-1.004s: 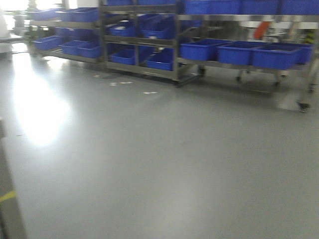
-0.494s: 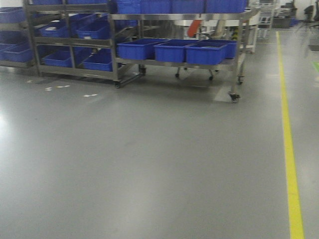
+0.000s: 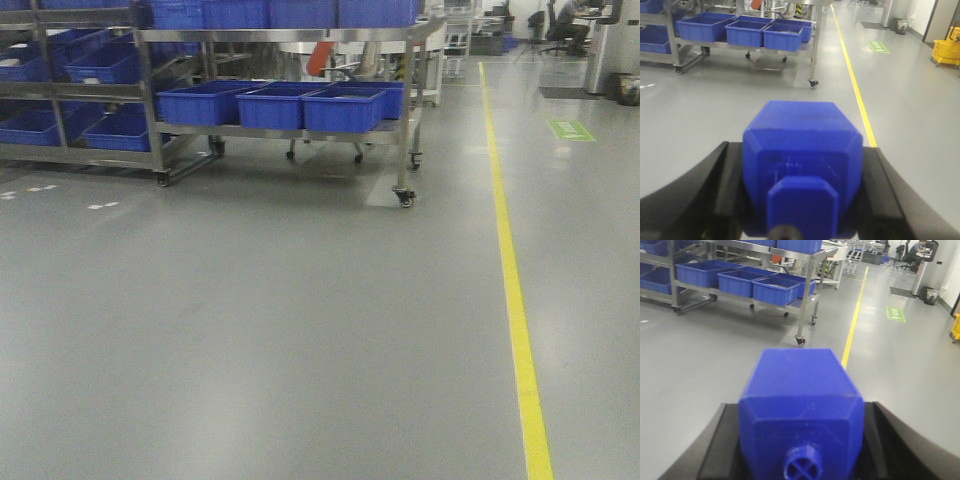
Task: Pick and sort blue part to right shelf
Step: 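Turn the base away from the table holding both parts, then drive the base down the aisle to the shelf of blue bins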
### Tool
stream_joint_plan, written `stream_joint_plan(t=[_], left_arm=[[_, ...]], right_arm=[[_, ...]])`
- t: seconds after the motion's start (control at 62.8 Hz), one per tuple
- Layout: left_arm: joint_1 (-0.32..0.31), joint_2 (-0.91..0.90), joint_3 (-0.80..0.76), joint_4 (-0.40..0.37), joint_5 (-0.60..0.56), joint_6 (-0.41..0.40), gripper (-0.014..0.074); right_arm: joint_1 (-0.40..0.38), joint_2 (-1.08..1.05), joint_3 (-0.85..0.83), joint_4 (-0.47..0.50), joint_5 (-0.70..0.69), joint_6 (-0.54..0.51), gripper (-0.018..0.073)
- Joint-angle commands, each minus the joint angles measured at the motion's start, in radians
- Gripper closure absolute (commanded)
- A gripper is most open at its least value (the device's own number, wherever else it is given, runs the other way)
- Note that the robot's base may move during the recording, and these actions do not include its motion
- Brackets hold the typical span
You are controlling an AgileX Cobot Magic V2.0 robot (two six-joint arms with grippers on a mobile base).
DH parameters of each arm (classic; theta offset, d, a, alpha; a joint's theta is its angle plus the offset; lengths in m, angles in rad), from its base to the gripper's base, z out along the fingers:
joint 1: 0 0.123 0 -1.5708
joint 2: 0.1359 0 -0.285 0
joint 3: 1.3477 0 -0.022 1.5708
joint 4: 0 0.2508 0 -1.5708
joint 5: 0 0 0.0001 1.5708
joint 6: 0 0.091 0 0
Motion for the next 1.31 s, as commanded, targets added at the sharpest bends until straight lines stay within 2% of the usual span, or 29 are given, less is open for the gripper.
stream_joint_plan(t=[0.0,1.291], left_arm=[[0.000,0.008,-0.030,-0.005,-0.085,0.001,0.0317],[0.000,0.008,-0.030,-0.005,-0.085,0.001,0.0316]], right_arm=[[-0.006,0.001,-0.032,-0.011,-0.100,-0.004,0.0219],[-0.006,0.001,-0.032,-0.011,-0.100,-0.004,0.0219]])
